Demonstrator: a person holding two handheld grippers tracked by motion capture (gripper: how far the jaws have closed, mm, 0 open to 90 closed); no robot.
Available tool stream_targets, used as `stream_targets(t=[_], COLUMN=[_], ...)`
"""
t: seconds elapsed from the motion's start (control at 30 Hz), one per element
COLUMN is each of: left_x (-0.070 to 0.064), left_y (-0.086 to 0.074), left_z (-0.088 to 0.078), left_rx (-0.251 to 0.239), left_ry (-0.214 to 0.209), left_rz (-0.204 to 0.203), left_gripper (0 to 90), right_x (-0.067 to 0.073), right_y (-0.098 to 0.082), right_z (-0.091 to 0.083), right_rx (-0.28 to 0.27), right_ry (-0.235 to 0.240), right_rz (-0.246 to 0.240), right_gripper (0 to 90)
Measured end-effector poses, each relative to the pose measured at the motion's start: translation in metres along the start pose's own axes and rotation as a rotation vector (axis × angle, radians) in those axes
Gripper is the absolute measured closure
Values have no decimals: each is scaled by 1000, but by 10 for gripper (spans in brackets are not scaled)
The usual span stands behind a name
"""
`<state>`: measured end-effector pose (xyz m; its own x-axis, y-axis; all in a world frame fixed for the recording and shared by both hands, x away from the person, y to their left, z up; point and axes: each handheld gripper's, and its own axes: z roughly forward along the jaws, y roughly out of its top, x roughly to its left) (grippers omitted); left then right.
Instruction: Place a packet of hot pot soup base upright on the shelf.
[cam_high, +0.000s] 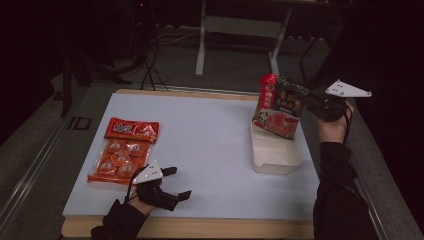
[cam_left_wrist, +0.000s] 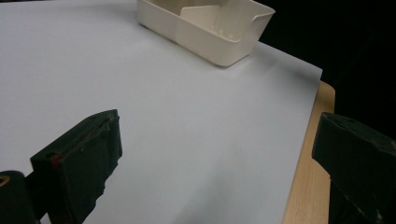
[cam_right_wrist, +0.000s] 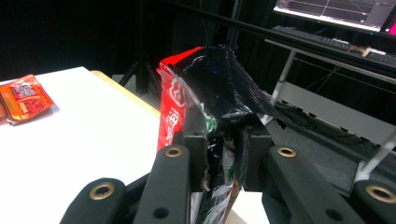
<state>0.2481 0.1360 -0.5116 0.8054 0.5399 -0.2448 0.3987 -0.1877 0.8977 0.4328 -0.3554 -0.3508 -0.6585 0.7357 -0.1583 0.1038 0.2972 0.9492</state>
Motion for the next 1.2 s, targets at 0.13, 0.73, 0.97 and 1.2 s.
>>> stream_targets(t=[0.13,0.73,0.97,1.2], left_x=[1,2,3,2], left_y=[-1,-4,-4,-4], left_z=[0,2,2,2], left_rx=[4,9,6,4], left_ry=[0,0,1,2], left_rz=[-6,-5,-10,-12], left_gripper=[19,19,19,20], right_x=[0,3,6,6], right_y=[-7,-23,-34,-40], right_z=[8,23,24,21], right_rx=[18,18,4,18], right_ry=[11,79,89,92], right_rz=[2,6,46,83], right_gripper=[768,757,749,730])
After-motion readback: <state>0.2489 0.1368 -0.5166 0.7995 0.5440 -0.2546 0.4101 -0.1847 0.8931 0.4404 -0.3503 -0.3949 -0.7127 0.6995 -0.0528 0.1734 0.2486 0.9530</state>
